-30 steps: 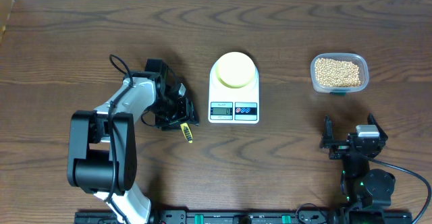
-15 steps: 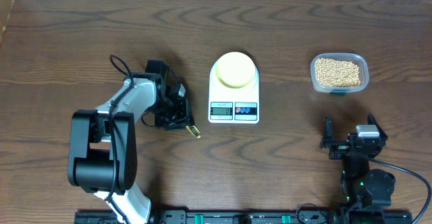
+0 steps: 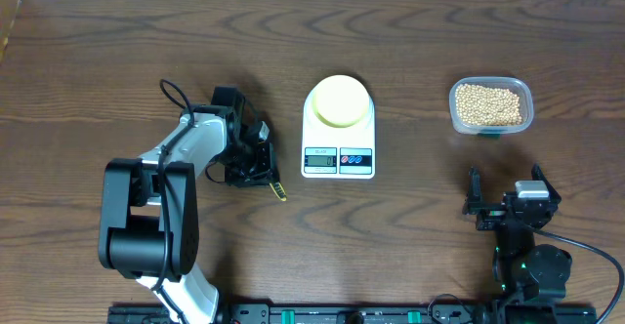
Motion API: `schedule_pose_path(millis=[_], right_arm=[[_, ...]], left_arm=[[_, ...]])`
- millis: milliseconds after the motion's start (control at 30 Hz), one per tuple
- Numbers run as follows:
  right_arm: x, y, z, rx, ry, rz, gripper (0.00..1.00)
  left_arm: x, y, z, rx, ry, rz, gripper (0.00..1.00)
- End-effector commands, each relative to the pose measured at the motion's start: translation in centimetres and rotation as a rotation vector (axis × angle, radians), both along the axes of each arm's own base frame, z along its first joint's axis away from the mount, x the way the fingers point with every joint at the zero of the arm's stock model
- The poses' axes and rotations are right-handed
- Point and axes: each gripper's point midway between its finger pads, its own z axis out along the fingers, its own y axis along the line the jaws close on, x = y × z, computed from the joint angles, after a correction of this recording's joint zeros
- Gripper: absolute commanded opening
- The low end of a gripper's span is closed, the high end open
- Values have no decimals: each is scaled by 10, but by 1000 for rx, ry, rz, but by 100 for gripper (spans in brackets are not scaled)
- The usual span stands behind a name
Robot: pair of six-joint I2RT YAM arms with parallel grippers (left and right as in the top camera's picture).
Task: Scoop item into bowl and weigh 50g on scale
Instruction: 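Close the left gripper on the scoop handle and lift it, then carry the scoop with the left gripper over the scale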
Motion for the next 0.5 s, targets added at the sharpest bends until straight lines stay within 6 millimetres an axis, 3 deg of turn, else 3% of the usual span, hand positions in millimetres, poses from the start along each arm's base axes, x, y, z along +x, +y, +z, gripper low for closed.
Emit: schedule_pose_path(millis=[0, 333, 467], right_arm=[[0, 0, -1, 0, -1, -2, 99], [0, 0, -1, 0, -1, -2, 99], [0, 0, -1, 0, -1, -2, 99]], left_arm=[[-8, 0, -8, -1, 41, 1, 11], [-5, -2, -5, -5, 33, 11, 7], [2, -1, 5, -3, 13, 59, 7]])
